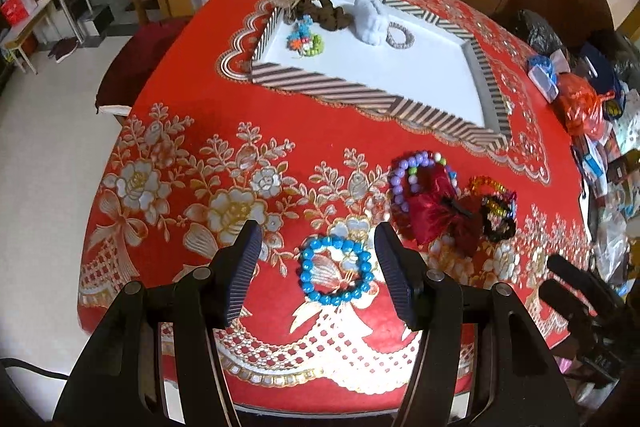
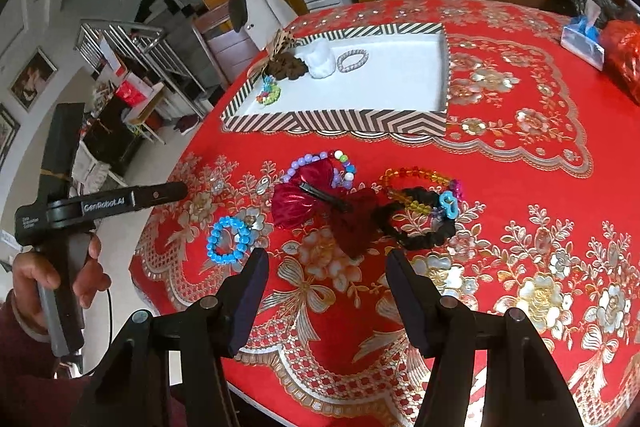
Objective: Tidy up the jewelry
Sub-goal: 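Withdraw both open tools from the tray back over the remaining jewelry, then close the right tool on the red bow while the left tool grasps the blue bead bracelet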
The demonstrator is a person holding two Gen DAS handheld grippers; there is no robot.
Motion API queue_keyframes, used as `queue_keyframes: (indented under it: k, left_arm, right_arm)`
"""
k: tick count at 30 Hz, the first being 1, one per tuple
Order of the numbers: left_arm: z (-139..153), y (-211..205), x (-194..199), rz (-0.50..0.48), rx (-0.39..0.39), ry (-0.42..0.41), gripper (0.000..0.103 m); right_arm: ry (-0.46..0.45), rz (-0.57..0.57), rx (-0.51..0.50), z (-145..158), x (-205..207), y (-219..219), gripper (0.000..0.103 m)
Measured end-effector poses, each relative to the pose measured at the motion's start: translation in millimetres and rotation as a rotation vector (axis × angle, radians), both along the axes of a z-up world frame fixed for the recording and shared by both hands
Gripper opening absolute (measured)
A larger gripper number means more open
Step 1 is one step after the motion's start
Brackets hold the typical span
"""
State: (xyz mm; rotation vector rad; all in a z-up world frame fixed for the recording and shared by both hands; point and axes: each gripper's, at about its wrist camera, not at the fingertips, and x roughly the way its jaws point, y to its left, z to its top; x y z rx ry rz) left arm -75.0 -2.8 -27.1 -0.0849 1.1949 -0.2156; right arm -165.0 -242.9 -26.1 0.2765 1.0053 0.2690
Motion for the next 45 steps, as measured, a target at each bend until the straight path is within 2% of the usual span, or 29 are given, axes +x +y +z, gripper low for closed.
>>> queue_keyframes:
  k: [8, 12, 23, 29, 34, 39, 41, 43, 44, 45]
  left_arm:
    - [-30, 2, -10, -0.033, 0.044, 0.071, 0.059]
    - [-31, 1, -13, -0.039, 0.060, 0.064, 0.059]
    - [-41, 2, -12, -0.034, 0.064, 0.088, 0.059]
    - [-55, 11, -9, -0.012, 0.034, 0.126, 0.059]
    - [-65, 12, -7, -0.011, 0.022, 0.154, 0.059]
    - [-68, -2, -4, -0.046, 0.067, 0.124, 0.059]
    - [-68, -7, -3, -0.055, 0.082, 0.112, 0.059]
    - [-69, -10, -3, -0.069, 0.096, 0.095, 0.059]
    - [-70, -13, -4, -0.081, 0.107, 0.079, 0.055]
    - [-69, -15, -5, -0.090, 0.122, 0.057, 0.034]
  right_arm:
    - [0.013, 0.021, 0.003, -5, 9, 8, 0.059]
    - [0.010, 0.038, 0.005, -6, 15, 12, 0.059]
    - [-0.012, 0.142, -0.085, -16, 44, 31, 0.059]
    - [-0.035, 0.256, -0.162, -29, 68, 44, 0.059]
    - [-0.005, 0.333, -0.219, -45, 85, 56, 0.059]
    - [0.036, 0.334, -0.297, -59, 95, 59, 0.044]
    - [0.071, 0.307, -0.253, -65, 99, 53, 0.028]
    - [0.096, 0.271, -0.210, -69, 100, 47, 0.023]
    - [0.099, 0.260, -0.199, -70, 100, 45, 0.020]
    - [0.096, 0.248, -0.185, -70, 99, 43, 0.019]
